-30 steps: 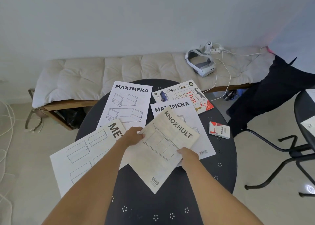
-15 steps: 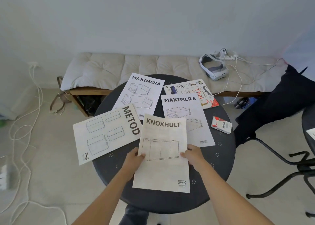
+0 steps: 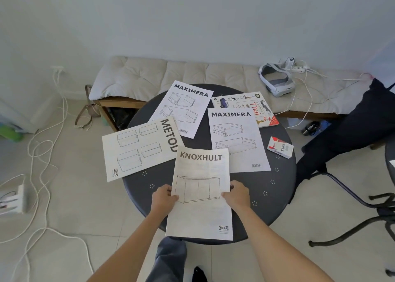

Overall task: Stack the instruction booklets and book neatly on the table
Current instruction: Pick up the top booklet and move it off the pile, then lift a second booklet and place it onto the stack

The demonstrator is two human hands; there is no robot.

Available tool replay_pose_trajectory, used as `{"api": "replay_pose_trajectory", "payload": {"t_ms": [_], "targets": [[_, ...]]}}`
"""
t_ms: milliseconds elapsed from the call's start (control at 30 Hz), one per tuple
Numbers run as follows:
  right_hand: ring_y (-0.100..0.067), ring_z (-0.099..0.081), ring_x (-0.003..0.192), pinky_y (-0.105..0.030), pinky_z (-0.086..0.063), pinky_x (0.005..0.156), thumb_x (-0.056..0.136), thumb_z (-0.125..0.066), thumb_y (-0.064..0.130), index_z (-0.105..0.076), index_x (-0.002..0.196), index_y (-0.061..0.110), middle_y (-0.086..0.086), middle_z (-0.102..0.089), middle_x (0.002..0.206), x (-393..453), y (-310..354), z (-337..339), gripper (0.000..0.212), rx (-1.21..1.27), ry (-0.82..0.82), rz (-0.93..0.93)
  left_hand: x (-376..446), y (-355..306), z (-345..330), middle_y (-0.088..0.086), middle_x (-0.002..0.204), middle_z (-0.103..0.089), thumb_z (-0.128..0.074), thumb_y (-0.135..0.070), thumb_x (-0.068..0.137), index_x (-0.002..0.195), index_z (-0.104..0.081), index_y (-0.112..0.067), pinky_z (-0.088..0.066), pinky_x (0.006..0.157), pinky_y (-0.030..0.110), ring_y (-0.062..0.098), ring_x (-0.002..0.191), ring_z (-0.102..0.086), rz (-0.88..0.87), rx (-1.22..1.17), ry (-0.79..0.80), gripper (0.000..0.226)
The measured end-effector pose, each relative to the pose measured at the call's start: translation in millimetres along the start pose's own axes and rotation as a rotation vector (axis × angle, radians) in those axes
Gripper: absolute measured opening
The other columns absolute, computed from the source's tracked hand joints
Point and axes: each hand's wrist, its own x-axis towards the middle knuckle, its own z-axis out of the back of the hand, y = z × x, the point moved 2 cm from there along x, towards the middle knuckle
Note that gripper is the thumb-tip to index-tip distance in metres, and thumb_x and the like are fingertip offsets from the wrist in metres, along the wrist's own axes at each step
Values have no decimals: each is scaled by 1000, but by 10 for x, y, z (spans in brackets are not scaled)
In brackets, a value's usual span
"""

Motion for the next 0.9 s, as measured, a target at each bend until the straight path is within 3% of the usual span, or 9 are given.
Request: {"api": "replay_pose_trajectory", "payload": {"t_ms": [133, 333, 433, 533, 733, 800, 900], "targets": [[-17, -58, 77, -27, -44, 62, 84, -67, 19, -64, 103, 13, -1, -70, 101, -24, -13, 39, 20, -129, -34, 25, 6, 29, 13, 4, 89, -62, -69, -12, 81, 91, -55, -14, -43, 66, 25, 17, 79, -55, 28, 43, -69, 17], [-24, -64, 105, -33, -51, 80, 88, -64, 28, -60, 120, 13, -5, -67, 114, 149, -1, 283, 36, -166, -115, -2, 198, -214, 98, 10, 106, -62, -63, -18, 85, 105, -59, -8, -44, 76, 29, 23, 94, -56, -59, 156, -152, 22], [-26, -62, 111, -37, -52, 86, 88, -64, 26, -57, 126, 14, -7, -64, 121, 345, 41, 466, 41, -142, -135, -1, 380, -527, 75, 12, 111, -63, -61, -21, 88, 112, -59, -6, -46, 86, 31, 26, 103, -58, -137, 174, -116, 29], [-28, -57, 119, -38, -51, 90, 87, -64, 27, -52, 132, 15, -9, -59, 131, 563, 99, 666, 48, -125, -164, -2, 544, -910, 30, 12, 111, -65, -60, -22, 90, 113, -60, -4, -42, 84, 28, 27, 105, -59, -197, 148, -94, 29], [-31, -52, 125, -40, -48, 94, 89, -63, 24, -47, 138, 11, -13, -51, 137, 1057, 190, 991, 54, -117, -218, -38, 898, -1513, -157, 10, 109, -64, -59, -26, 90, 119, -58, -3, -46, 85, 31, 27, 102, -60, -194, 59, -17, 37], [-32, -52, 124, -41, -49, 94, 89, -64, 23, -46, 138, 9, -14, -52, 137, 1245, 245, 1063, 54, -113, -222, -17, 1031, -1656, -242, 11, 113, -64, -59, -27, 90, 121, -57, -3, -46, 93, 34, 28, 108, -59, -184, 39, 11, 39], [-32, -56, 118, -42, -50, 92, 88, -65, 22, -49, 132, 6, -14, -56, 129, 1525, 322, 1134, 49, -93, -223, 29, 1229, -1815, -380, 9, 100, -64, -60, -27, 90, 106, -62, -9, -45, 99, 35, 28, 102, -57, -169, 14, 55, 24]]}}
